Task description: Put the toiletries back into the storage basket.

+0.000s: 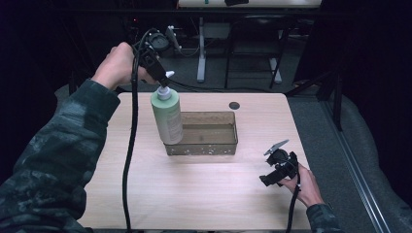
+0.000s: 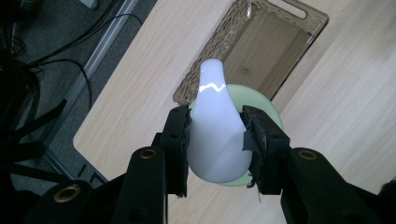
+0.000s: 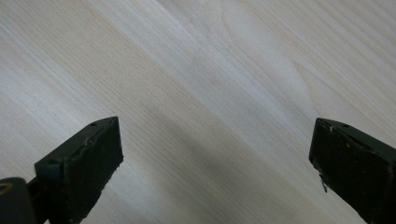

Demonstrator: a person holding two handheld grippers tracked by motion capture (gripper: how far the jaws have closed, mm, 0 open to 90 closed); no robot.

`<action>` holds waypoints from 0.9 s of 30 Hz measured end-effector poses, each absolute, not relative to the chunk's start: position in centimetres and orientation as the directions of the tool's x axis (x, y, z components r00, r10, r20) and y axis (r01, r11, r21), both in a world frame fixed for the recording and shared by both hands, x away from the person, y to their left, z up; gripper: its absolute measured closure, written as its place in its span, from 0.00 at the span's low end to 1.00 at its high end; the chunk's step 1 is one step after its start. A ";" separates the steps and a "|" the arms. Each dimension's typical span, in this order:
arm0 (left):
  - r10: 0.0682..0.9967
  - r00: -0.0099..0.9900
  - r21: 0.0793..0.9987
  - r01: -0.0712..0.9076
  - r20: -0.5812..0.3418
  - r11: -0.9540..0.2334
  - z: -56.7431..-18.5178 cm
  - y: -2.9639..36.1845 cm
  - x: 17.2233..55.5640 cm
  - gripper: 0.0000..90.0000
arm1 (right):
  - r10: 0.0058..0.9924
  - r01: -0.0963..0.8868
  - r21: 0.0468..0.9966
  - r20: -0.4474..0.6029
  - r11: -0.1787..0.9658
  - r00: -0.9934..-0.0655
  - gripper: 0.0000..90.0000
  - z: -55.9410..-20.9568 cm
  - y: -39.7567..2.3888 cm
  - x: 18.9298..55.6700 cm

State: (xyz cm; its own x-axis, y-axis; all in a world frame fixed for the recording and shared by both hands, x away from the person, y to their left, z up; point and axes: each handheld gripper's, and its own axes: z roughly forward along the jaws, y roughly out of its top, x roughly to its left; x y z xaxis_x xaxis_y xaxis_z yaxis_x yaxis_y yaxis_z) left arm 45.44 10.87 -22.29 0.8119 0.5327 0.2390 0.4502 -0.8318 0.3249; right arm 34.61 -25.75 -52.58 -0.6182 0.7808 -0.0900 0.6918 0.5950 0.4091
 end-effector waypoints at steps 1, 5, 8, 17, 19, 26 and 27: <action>0.535 0.810 0.327 0.452 0.239 -0.830 -22.4 10.8 45.4 0.70 | 0.780 0.691 0.409 -0.090 0.596 -0.619 0.02 -52.6 -25.7 34.6; 0.537 0.809 0.331 0.452 0.239 -0.828 -22.5 10.7 45.6 0.70 | 0.780 0.691 0.407 -0.090 0.597 -0.620 0.03 -52.6 -25.7 34.6; 0.537 0.810 0.325 0.454 0.238 -0.829 -22.5 10.6 45.7 0.70 | 0.779 0.690 0.408 -0.090 0.597 -0.621 0.03 -52.6 -25.8 34.6; 0.538 0.808 0.326 0.455 0.239 -0.829 -22.8 10.3 46.1 0.70 | 0.775 0.686 0.406 -0.096 0.603 -0.624 0.03 -52.6 -25.7 34.6; 0.540 0.807 0.323 0.459 0.239 -0.828 -22.9 10.2 46.2 0.70 | 0.774 0.685 0.405 -0.098 0.606 -0.626 0.03 -52.6 -25.8 34.6; 0.541 0.806 0.321 0.461 0.239 -0.828 -23.1 10.1 46.5 0.70 | 0.771 0.683 0.401 -0.104 0.610 -0.628 0.03 -52.6 -25.8 34.6; 0.541 0.806 0.322 0.460 0.239 -0.828 -23.1 10.1 46.5 0.70 | 0.773 0.685 0.401 -0.103 0.608 -0.626 0.03 -52.7 -25.7 34.5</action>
State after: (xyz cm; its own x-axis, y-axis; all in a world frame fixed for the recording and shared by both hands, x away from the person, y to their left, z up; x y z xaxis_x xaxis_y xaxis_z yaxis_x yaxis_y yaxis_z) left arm 46.51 10.07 -23.11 0.8061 0.5412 0.2394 0.4601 -0.8276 0.3215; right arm 34.55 -25.72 -52.67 -0.6261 0.7729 -0.1027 0.6852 0.6083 0.4006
